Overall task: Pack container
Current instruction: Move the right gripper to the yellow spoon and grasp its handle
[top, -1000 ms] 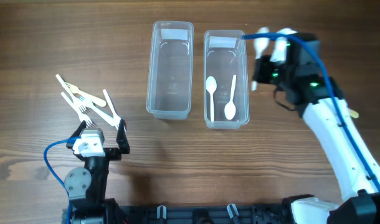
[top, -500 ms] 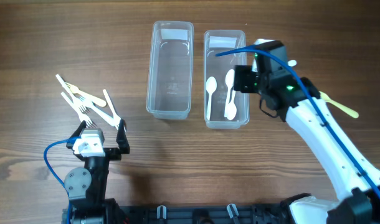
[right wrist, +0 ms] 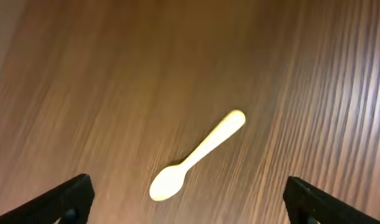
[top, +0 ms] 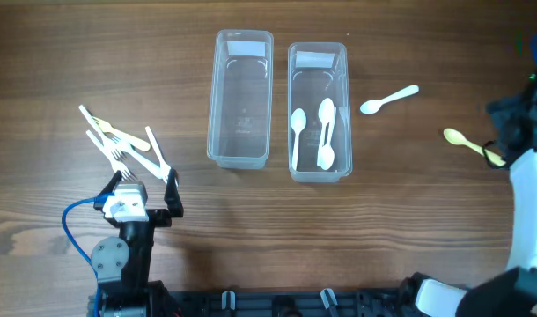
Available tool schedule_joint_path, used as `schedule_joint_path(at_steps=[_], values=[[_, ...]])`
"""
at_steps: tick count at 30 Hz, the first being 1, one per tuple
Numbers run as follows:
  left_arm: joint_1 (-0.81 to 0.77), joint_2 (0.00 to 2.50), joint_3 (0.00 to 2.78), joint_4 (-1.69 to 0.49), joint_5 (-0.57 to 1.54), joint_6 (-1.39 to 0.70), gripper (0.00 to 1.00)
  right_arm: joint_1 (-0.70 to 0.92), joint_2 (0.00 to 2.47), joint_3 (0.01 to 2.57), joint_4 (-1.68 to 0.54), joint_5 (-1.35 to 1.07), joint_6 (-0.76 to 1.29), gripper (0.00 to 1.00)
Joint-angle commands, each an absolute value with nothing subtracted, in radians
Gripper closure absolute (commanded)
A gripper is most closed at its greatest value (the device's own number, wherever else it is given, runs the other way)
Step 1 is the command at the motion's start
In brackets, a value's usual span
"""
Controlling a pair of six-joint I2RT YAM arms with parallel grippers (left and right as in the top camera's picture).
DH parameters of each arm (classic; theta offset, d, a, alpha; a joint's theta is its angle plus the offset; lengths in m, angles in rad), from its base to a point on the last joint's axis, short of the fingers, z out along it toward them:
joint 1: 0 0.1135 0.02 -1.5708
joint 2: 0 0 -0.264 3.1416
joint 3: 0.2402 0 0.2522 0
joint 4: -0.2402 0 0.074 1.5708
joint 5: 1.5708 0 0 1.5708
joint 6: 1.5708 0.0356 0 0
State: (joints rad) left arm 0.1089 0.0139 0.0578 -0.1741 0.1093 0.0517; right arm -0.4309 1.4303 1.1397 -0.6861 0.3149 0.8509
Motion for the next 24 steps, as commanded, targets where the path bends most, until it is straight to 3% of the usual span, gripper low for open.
schedule_joint_path(at_steps=[1, 3, 8, 17, 24], values=[[0.103, 0.007, 0.051, -0.171, 0.111, 0.072, 0.00, -0.443, 1.504, 1.146, -0.681, 0.271, 1.118, 0.00], [0.103, 0.007, 0.051, -0.171, 0.111, 0.072, 0.00, -0.443, 1.574, 1.143, -0.672, 0.261, 1.216, 0.00], [0.103, 0.007, 0.051, -0.171, 0.111, 0.072, 0.00, -0.443, 1.773, 1.143, -0.551, 0.196, 1.238, 0.00], [0.103, 0.007, 0.051, -0.171, 0.111, 0.071, 0.00, -0.438, 1.840, 1.143, -0.246, 0.150, 0.891, 0.01], [0.103, 0.007, 0.051, -0.171, 0.111, 0.072, 0.00, -0.455, 1.844, 1.119, -0.223, 0.187, 1.021, 0.01]])
